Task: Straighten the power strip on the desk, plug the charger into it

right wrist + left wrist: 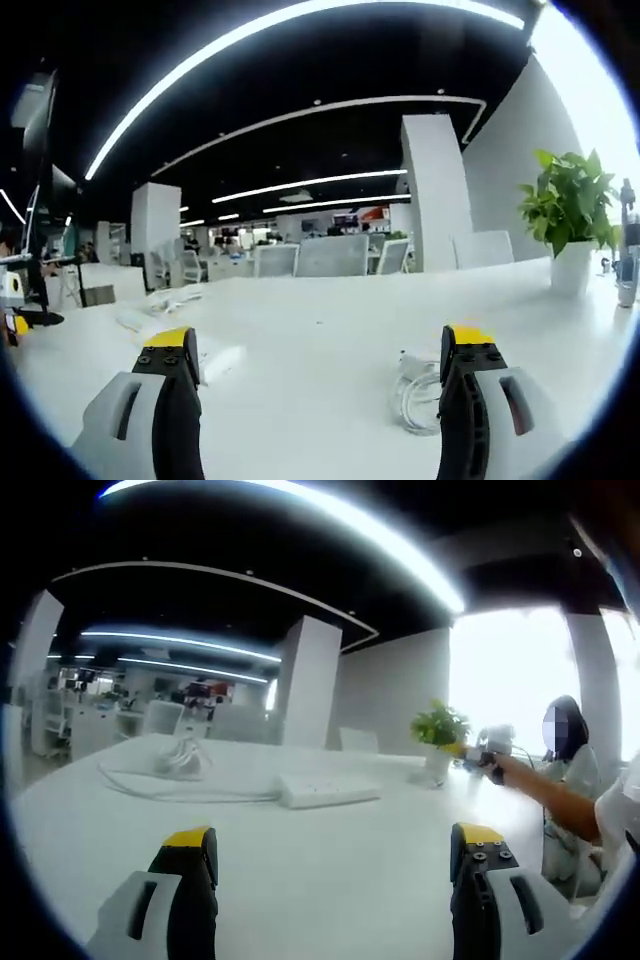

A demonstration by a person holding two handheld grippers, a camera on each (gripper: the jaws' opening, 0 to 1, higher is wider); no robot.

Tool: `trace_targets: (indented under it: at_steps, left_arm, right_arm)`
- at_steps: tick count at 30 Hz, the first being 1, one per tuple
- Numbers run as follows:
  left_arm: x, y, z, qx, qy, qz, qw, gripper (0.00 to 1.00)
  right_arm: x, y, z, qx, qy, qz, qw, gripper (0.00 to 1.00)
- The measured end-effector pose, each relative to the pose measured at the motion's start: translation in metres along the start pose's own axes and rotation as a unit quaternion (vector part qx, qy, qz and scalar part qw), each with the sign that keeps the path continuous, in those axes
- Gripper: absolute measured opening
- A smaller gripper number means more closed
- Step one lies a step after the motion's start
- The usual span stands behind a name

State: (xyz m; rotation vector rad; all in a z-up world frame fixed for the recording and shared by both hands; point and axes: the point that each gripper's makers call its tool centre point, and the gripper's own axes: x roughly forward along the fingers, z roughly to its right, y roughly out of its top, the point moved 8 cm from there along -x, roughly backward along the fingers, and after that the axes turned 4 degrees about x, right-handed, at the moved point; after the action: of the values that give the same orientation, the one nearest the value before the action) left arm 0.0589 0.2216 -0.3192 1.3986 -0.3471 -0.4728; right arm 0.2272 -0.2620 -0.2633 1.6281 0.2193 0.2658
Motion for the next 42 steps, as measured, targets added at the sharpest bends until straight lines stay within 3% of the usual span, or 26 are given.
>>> trace_targets:
  at_steps: [5, 15, 30, 42]
  left_arm:
    - [0.001, 0.001, 0.0, 0.002, 0.0, 0.0, 1.0, 0.99]
    - [0.003, 0.0, -0.002, 0.003, 0.003, -0.004, 1.0, 0.99]
    - [0.007, 0.0, -0.001, 0.004, 0.004, -0.011, 0.9999, 0.99]
    - [0.009, 0.003, 0.002, 0.009, 0.007, -0.016, 0.9998, 0.99]
  right_arm:
    - [0.01, 0.001, 0.011, -0.005, 0.005, 0.017, 0.9998, 1.0]
    - [0.021, 0.0, 0.042, -0.012, -0.002, 0.007, 0.9999, 1.0]
    - [0.032, 0.006, 0.066, -0.029, 0.004, 0.002, 0.9996, 1.0]
    - [0.049, -0.006, 0.092, -0.01, -0.007, -0.01, 0.9999, 1.0]
